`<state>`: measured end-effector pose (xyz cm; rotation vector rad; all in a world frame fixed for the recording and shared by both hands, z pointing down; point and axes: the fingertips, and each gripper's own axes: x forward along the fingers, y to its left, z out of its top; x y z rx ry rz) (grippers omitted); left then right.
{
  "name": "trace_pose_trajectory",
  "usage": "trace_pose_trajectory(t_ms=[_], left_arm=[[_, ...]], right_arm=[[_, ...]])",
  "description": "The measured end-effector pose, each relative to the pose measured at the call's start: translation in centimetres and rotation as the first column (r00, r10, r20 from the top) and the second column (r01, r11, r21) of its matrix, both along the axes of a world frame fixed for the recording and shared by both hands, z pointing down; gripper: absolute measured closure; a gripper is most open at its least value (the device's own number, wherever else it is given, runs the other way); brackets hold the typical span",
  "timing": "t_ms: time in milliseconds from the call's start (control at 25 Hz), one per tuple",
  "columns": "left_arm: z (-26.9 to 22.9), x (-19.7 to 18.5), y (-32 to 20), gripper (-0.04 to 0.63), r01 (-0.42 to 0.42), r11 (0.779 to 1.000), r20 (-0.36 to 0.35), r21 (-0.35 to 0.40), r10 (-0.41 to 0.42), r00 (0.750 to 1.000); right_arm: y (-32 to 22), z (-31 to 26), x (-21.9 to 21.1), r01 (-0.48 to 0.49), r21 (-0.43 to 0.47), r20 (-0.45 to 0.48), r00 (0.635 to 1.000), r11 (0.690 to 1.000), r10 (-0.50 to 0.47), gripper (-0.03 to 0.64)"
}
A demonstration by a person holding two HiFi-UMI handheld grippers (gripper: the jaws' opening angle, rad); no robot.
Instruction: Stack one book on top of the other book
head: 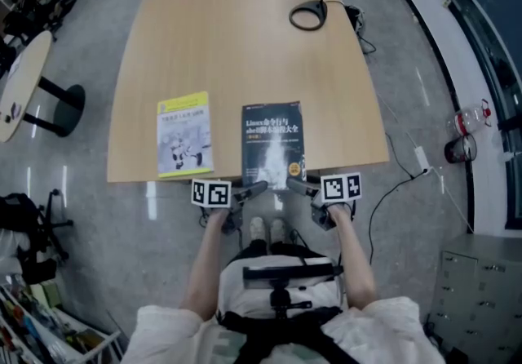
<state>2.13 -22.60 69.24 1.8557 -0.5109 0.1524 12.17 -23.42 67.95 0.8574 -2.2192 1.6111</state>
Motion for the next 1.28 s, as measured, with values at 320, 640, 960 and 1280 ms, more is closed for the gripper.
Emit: trace_pose_trajectory(t_ms=[320,640,960,1280], left_arm=[[-0.1,-0.1,0.0,0.319,0.027,0.999,0.043,0.039,-0.029,0.999],[-2.2,-0.4,-0.1,0.328,0.072,0.977,0.109,0.202,-0.096,0.989],[-5.6,-1.1,-0.4,0.330,0.126,0.948,0.080,0.294,-0.155,0.985],[-9.0,-1.9,0.5,0.330,0.179,0.899,0.062,0.399,-0.222,0.973]], right_arm=[[0.1,-0.3,0.1,0.025,0.055,-0.047,0.999,0.998,-0.023,0.345],[0.3,-2.2,-0.1,0.075,0.188,-0.128,0.990,0.979,-0.051,0.388],[0.0,-5.4,-0.7,0.098,0.288,-0.126,0.990,0.953,-0.064,0.388],[0.6,-8.4,-1.7,0.150,0.391,-0.154,0.983,0.908,-0.096,0.388]])
